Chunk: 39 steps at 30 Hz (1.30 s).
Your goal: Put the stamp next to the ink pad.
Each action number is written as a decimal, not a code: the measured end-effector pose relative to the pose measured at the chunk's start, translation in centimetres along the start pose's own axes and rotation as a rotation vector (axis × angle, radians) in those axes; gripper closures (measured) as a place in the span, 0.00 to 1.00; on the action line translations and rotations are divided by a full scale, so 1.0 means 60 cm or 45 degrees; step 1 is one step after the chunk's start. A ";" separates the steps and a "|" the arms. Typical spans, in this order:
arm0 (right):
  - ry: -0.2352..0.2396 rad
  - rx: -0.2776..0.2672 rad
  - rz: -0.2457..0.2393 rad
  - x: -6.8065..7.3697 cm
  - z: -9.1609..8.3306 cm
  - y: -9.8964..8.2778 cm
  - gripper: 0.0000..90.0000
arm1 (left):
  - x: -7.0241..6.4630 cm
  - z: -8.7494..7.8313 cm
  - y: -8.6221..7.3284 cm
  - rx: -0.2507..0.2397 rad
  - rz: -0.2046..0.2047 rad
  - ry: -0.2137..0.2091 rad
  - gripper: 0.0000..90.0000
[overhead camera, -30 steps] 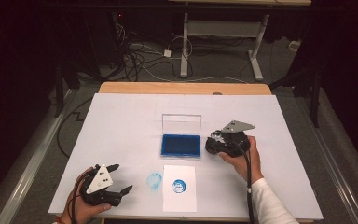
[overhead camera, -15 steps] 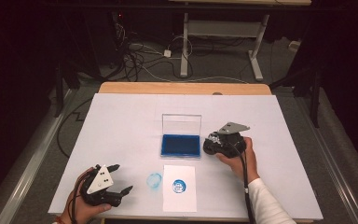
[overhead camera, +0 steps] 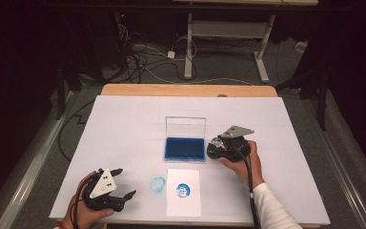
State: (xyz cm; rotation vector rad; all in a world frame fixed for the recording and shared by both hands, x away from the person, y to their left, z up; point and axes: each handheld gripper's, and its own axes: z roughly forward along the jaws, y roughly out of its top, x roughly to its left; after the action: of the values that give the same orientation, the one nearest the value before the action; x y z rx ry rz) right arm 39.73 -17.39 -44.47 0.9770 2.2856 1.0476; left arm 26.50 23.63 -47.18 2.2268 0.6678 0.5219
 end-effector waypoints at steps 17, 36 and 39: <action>-0.035 -0.133 -0.038 0.005 -0.046 0.023 0.35 | -0.002 -0.001 0.002 -0.002 -0.001 0.006 0.18; -0.091 -0.256 -0.130 0.019 -0.121 0.034 0.29 | -0.002 0.000 0.003 0.001 0.002 0.008 0.18; -0.082 -0.260 -0.145 0.023 -0.131 0.033 0.29 | -0.002 0.000 0.003 0.004 0.003 0.007 0.18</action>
State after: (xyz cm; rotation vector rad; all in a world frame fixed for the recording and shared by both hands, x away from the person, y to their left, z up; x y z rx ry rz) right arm 34.69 -19.12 -38.18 0.7783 2.1069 1.1570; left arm 26.44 23.45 -47.08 2.2296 0.6696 0.5287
